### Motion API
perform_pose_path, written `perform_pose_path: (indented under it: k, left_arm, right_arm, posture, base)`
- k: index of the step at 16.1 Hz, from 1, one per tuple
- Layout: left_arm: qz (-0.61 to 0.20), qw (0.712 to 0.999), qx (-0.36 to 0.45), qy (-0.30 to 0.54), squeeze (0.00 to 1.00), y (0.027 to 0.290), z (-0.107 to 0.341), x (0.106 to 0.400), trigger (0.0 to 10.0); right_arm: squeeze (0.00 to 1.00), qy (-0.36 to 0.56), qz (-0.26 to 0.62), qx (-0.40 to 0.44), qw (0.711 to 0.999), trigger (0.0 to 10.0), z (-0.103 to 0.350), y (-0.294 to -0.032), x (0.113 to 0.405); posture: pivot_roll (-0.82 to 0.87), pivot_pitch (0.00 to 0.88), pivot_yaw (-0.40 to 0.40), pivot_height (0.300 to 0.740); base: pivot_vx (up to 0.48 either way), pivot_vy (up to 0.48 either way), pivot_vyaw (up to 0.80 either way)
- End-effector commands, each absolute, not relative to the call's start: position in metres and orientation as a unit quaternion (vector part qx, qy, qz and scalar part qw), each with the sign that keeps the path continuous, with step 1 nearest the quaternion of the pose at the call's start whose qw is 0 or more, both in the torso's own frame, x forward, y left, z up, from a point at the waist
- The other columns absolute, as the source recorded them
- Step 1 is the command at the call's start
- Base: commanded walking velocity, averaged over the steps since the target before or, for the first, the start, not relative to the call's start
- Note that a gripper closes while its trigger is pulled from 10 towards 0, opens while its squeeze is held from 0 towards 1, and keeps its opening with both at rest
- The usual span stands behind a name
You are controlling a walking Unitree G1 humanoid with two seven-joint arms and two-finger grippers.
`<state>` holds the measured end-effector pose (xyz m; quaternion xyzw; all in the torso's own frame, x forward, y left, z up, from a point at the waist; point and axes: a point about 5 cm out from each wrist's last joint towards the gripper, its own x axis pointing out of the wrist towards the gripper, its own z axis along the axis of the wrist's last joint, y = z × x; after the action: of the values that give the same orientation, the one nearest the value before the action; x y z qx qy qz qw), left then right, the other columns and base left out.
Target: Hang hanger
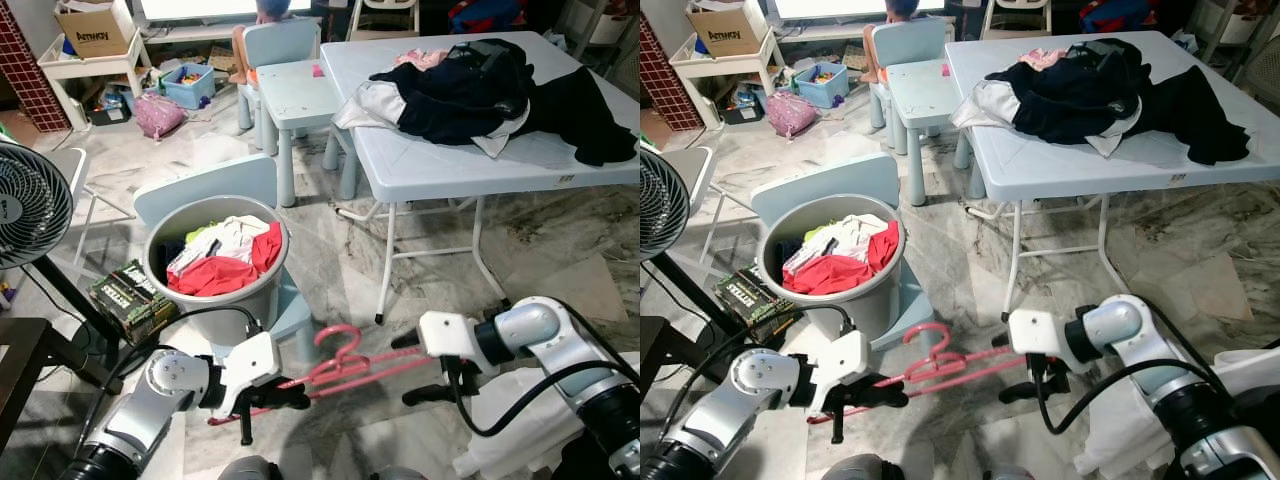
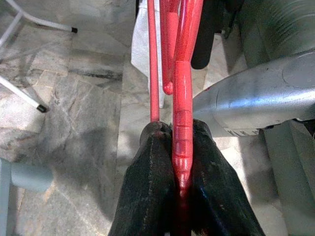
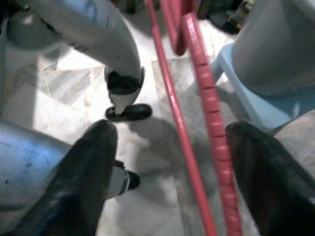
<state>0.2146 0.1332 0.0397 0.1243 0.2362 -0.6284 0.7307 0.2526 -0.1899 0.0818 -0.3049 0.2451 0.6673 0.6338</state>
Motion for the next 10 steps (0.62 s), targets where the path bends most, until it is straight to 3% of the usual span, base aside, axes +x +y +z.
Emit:
perform_pose_path:
  k: [1, 10]
  left_arm:
    - [-0.631, 0.727, 0.132, 0.236, 0.0, 0.1326, 0.0402, 0.2154, 10.0]
    - [-0.638, 0.719, 0.143, 0.235, 0.0, 0.127, 0.0379, 0.2122, 10.0]
  right_arm:
    - [0.0, 0.251, 0.667, -0.318, 0.625, 0.0, 0.0807, -0.1885, 0.2537]
    - [0.0, 0.281, 0.651, -0.389, 0.589, 0.0, 0.0799, -0.1923, 0.2595]
  posture:
    - [-0.05, 0.0, 0.027, 0.74]
    - [-0.06, 0.0, 0.03, 0.74]
  base:
    - [0.0, 0.0, 0.0]
    - [0.0, 0.0, 0.0]
